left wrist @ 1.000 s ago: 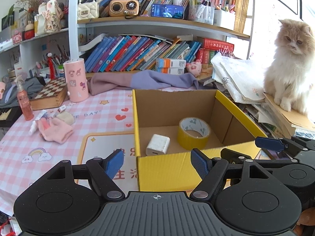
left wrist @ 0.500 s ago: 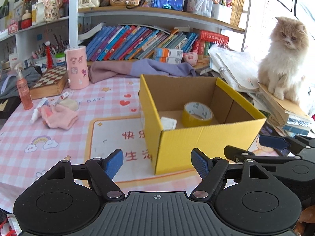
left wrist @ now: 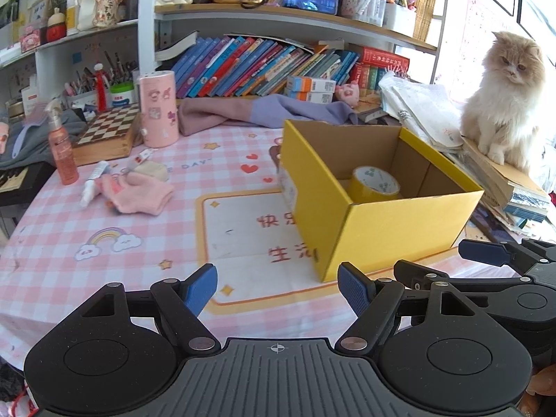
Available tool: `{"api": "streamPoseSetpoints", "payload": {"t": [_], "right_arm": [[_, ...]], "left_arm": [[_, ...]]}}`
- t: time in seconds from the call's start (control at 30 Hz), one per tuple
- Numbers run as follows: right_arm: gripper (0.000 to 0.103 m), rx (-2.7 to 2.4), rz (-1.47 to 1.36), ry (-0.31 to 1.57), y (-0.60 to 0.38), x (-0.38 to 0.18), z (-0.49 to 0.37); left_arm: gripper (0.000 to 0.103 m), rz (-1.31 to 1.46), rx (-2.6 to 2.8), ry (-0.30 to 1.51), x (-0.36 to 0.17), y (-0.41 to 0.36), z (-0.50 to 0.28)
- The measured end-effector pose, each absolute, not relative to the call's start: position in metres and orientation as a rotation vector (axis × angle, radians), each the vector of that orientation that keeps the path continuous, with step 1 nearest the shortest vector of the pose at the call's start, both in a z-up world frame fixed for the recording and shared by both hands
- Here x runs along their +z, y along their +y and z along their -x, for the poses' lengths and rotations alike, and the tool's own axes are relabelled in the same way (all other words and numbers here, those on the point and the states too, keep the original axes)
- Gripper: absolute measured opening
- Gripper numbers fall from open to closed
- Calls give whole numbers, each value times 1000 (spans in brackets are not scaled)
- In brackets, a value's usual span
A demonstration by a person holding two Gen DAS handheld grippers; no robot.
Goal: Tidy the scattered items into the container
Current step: 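Lift both open tools up out of the yellow box, then move both tools toward the spray bottle and pink glove on the table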
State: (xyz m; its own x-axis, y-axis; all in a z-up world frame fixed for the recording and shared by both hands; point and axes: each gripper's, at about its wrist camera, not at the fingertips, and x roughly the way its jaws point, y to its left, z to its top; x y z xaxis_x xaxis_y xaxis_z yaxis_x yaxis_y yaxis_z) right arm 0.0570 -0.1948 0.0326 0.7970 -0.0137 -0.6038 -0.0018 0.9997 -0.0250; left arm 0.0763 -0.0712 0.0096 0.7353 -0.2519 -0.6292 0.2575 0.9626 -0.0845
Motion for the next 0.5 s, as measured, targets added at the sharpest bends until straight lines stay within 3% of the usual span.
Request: {"api": "streamPoseSetpoints", "payload": {"t": [0.5], "right_arm": [[78,68,72,652,-115,32,-61]], "left_arm": [[78,42,-204,684,8,8,-70]]}}
